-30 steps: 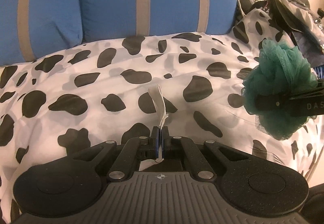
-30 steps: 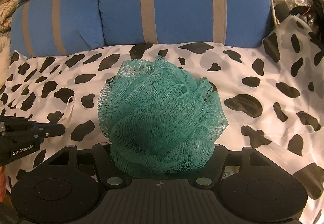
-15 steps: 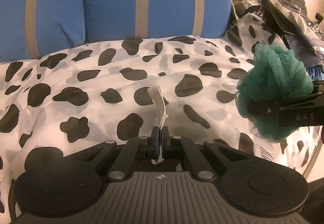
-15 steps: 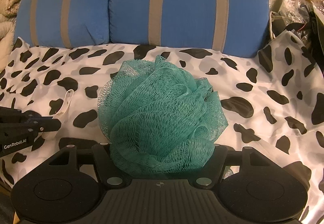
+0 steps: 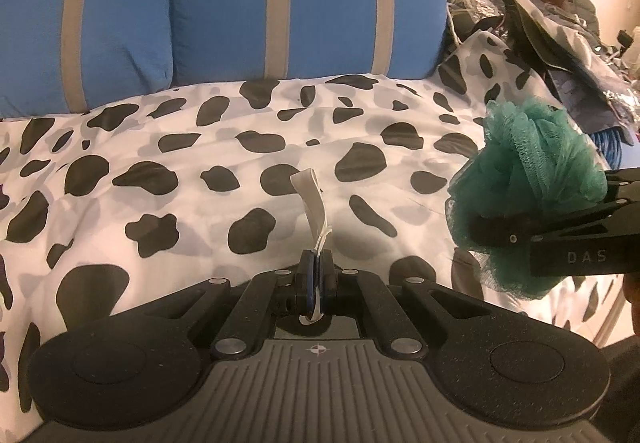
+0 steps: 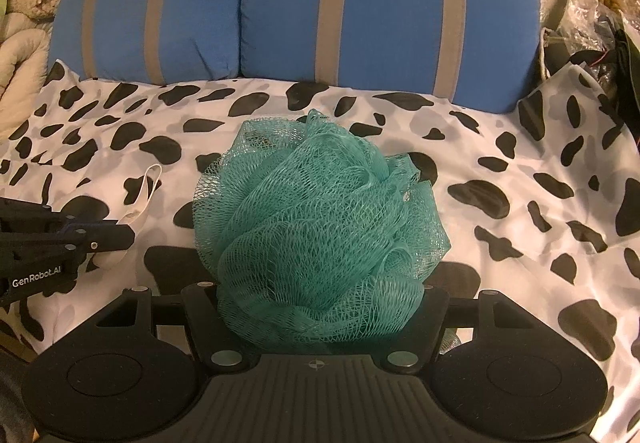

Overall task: Organize soft objects
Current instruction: 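Lift the loofah and carry it over the cardboard box with both grippers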

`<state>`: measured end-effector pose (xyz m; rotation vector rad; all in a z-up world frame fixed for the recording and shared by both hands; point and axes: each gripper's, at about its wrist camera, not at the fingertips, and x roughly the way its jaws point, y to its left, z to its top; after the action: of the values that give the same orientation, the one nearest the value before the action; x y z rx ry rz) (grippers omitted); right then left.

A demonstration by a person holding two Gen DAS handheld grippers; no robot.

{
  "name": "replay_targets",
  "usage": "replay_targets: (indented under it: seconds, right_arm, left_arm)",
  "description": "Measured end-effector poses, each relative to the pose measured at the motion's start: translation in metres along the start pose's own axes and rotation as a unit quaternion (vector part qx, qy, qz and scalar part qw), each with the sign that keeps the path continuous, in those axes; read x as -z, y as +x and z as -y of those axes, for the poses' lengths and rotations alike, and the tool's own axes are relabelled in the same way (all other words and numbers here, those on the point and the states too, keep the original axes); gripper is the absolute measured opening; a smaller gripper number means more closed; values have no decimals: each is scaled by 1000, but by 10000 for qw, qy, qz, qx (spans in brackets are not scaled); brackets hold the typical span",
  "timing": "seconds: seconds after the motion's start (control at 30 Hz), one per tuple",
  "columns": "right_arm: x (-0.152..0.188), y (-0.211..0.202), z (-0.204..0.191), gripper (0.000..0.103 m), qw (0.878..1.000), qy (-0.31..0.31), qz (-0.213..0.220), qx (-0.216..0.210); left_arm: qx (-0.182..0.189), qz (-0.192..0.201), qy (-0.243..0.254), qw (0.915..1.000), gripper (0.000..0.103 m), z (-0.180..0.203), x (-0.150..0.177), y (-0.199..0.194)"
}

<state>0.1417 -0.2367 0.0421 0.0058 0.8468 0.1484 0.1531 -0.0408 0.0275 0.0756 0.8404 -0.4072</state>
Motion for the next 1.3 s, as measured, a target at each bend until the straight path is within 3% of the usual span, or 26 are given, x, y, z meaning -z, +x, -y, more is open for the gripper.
replay_targets:
  seconds: [0.57,1.3]
  right_arm:
    - [29,-23,-20,69,9995,-42,-253,-173]
    - [64,-48,-40,69,9969,-76,-637,-447]
  left_arm:
    - [-20,-106,-77,9999,3,10,29,-29]
    - [-13,-729,-191,9972,3,18,66,-54]
